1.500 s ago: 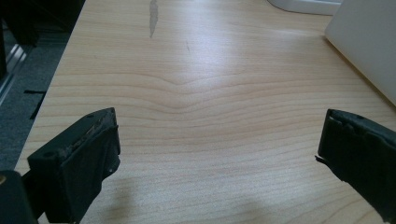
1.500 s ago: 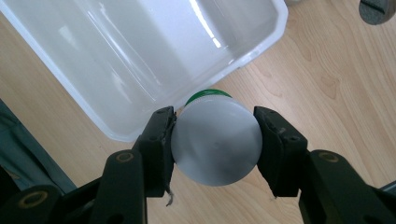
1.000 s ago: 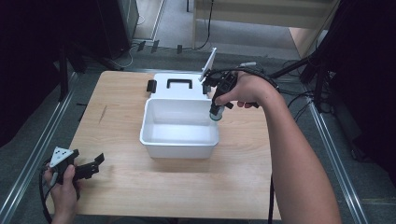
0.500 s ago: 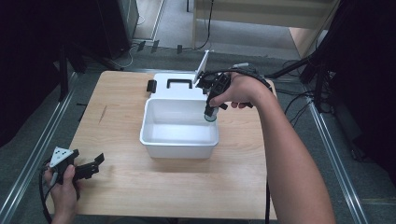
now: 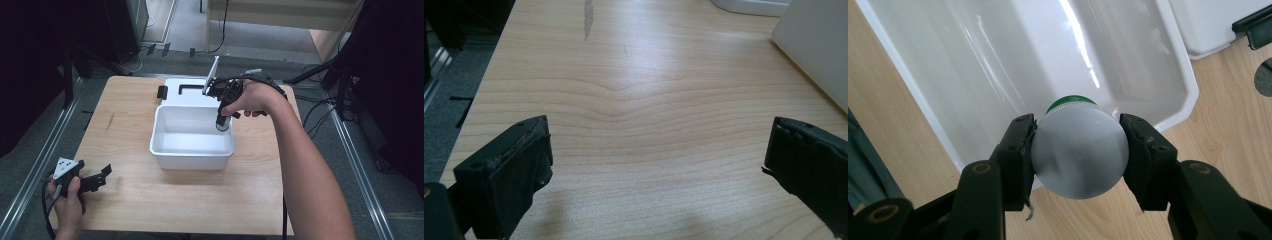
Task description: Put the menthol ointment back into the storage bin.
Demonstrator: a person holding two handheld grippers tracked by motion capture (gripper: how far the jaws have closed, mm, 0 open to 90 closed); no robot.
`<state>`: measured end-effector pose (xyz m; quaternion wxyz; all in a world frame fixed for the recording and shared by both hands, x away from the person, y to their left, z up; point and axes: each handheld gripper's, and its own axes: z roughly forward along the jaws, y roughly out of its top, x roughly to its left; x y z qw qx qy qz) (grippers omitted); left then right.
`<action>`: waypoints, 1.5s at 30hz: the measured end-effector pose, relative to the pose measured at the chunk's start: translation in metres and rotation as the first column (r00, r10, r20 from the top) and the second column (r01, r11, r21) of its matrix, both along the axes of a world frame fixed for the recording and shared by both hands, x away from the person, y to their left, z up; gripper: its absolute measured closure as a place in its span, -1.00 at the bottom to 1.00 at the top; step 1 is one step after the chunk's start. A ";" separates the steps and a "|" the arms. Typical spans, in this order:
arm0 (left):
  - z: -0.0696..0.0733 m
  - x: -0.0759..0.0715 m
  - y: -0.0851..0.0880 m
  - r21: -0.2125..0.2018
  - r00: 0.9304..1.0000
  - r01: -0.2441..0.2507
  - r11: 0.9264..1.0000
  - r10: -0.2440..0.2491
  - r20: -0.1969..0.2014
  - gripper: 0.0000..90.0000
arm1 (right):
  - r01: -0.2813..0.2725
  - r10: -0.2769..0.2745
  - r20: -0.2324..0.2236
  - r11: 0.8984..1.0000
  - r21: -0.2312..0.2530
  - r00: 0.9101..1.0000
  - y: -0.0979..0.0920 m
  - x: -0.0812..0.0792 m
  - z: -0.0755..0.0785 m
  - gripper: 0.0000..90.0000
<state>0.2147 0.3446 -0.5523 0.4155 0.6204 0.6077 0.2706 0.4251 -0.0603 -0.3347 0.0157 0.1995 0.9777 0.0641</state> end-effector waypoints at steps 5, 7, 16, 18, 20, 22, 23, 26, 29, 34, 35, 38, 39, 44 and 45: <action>0.000 0.000 0.000 0.000 1.000 0.001 1.000 -0.001 0.000 -1.00 | -0.017 0.017 0.005 1.000 0.002 1.000 0.002 -0.001 -0.004 0.15; 0.000 0.000 0.000 0.001 1.000 0.001 1.000 -0.001 -0.001 -1.00 | -0.030 0.030 0.012 1.000 0.003 0.999 0.002 -0.001 -0.006 0.15; 0.000 0.000 0.000 0.003 1.000 0.002 1.000 -0.002 0.002 -1.00 | -0.050 0.050 0.016 0.999 -0.002 0.999 0.003 -0.002 -0.013 0.15; 0.000 0.000 0.000 0.003 1.000 0.002 1.000 -0.002 0.001 -1.00 | -0.054 0.054 0.017 0.999 0.001 0.998 0.004 -0.001 -0.015 0.15; 0.000 0.000 0.000 0.003 1.000 0.002 1.000 -0.002 0.001 -1.00 | -0.057 0.057 0.016 0.998 0.002 0.998 0.004 -0.002 -0.017 0.15; 0.000 0.000 0.000 0.004 1.000 0.003 1.000 -0.003 0.001 -1.00 | -0.065 0.065 0.018 0.998 0.003 0.998 0.005 -0.002 -0.019 0.15; 0.000 0.000 0.000 0.003 1.000 0.003 1.000 -0.003 0.001 -1.00 | -0.067 0.067 0.019 0.998 0.001 0.998 0.005 -0.002 -0.021 0.15; 0.000 0.000 0.000 0.003 1.000 0.003 1.000 -0.003 0.001 -1.00 | -0.073 0.073 0.018 0.997 0.005 0.997 0.006 -0.002 -0.023 0.15; 0.000 0.000 0.000 0.003 1.000 0.003 1.000 -0.003 0.003 -1.00 | -0.075 0.075 0.014 0.997 0.002 0.997 0.007 -0.002 -0.027 0.15; 0.000 0.000 0.000 0.002 1.000 0.003 1.000 -0.003 0.002 -1.00 | -0.089 0.089 0.014 0.996 0.004 0.996 0.008 -0.002 -0.031 0.15; 0.000 0.000 0.000 0.003 1.000 0.003 1.000 -0.003 0.004 -1.00 | -0.087 0.087 0.014 0.996 0.003 0.996 0.008 -0.002 -0.033 0.15; 0.000 0.000 0.000 0.005 1.000 0.003 1.000 -0.003 0.003 -1.00 | -0.092 0.092 0.015 0.996 0.001 0.996 0.008 -0.002 -0.036 0.15; 0.000 0.000 -0.001 0.004 1.000 0.002 1.000 -0.002 0.004 -1.00 | -0.093 0.093 0.016 0.996 0.001 0.996 0.008 -0.002 -0.038 0.15; 0.000 0.000 0.000 0.006 1.000 0.004 1.000 -0.004 0.000 -1.00 | -0.099 0.099 0.019 0.995 -0.007 0.995 0.009 -0.002 -0.045 0.15; 0.000 0.000 -0.001 0.005 1.000 0.003 1.000 -0.003 0.002 -1.00 | -0.098 0.098 0.017 0.995 -0.008 0.995 0.010 -0.003 -0.046 0.15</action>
